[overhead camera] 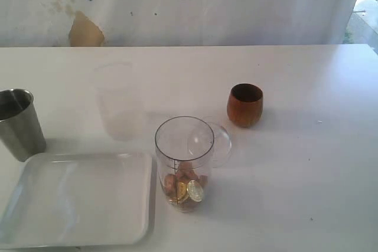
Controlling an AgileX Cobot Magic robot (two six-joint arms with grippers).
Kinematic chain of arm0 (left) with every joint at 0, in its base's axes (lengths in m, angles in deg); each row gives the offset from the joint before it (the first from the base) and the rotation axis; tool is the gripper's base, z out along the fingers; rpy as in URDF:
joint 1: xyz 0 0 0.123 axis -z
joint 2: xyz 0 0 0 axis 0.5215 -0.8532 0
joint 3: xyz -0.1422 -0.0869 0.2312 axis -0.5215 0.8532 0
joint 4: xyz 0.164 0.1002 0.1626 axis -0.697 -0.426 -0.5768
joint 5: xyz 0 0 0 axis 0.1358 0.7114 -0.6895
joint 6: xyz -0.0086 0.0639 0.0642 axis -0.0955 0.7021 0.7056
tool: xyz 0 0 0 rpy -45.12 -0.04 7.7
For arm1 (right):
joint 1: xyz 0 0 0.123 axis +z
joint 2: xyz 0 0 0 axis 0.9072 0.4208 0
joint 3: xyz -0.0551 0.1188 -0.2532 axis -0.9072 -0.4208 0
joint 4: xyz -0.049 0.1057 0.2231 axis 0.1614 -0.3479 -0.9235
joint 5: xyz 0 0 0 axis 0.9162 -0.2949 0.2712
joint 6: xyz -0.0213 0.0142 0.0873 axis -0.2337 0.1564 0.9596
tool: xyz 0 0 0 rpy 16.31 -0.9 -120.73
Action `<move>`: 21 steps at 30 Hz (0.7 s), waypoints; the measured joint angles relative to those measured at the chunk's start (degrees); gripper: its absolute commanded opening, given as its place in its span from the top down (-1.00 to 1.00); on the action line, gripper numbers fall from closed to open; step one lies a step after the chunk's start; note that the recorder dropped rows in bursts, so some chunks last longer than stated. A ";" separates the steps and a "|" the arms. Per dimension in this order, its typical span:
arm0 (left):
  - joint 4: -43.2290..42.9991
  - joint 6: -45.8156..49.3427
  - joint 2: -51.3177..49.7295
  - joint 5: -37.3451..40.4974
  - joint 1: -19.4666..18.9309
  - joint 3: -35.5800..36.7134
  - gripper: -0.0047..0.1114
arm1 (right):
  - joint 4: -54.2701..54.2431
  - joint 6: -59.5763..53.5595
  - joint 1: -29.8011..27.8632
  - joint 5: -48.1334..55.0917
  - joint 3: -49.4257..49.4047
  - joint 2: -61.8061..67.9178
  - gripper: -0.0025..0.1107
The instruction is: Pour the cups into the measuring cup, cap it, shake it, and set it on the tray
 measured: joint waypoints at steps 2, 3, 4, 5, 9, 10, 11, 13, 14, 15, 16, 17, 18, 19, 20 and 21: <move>-5.30 -6.81 0.00 4.01 0.00 0.00 0.90 | 0.00 0.00 0.00 0.00 0.00 0.00 0.96; -6.58 -8.68 0.00 4.85 0.00 0.00 0.90 | 0.00 0.00 0.00 0.00 0.00 0.00 0.96; -7.37 -9.62 0.00 4.90 0.00 0.00 0.90 | 0.00 0.00 0.00 0.00 0.00 0.00 0.96; -7.49 -9.62 0.00 4.76 0.00 0.00 0.91 | 0.00 0.00 0.00 0.00 0.00 0.00 0.96; -7.50 -6.81 0.00 4.77 0.00 0.00 0.92 | 0.00 0.00 0.00 0.00 0.00 0.00 0.96; -7.39 -6.33 0.00 5.60 0.00 0.00 0.91 | 0.00 0.00 0.00 0.00 0.00 0.00 0.96; -7.39 -6.06 0.00 6.87 0.00 0.00 0.86 | 0.00 0.00 0.00 0.00 0.00 0.00 0.96; -7.34 -5.37 0.00 11.47 0.00 0.00 0.60 | 0.00 0.00 0.00 0.00 0.00 0.00 0.96; -7.25 -5.48 0.00 13.50 0.00 0.00 0.38 | 0.00 0.00 0.00 0.00 0.00 0.00 0.96; -7.25 -5.49 0.00 14.81 0.00 0.00 0.11 | 0.00 0.00 0.00 0.00 0.00 0.00 0.96; -7.25 -5.59 0.00 15.31 0.00 0.00 -0.12 | 0.00 0.00 0.00 0.00 0.00 0.00 0.96; -7.25 -5.59 0.00 15.40 0.00 0.00 -0.40 | 0.00 0.00 0.00 0.00 0.00 0.00 0.96; -7.25 -5.46 0.00 15.40 0.00 0.00 -0.65 | 0.00 0.00 0.00 0.00 0.00 0.00 0.96; -7.08 -5.36 0.00 15.40 0.00 0.00 -0.82 | 0.00 0.00 0.00 0.00 0.00 0.00 0.96; -6.79 -5.36 0.00 15.40 0.00 0.00 -0.89 | 0.00 0.00 0.00 0.00 0.00 0.00 0.96; -6.42 -5.36 0.00 15.40 0.00 0.00 -0.88 | 0.00 0.00 0.00 0.00 0.00 0.00 0.96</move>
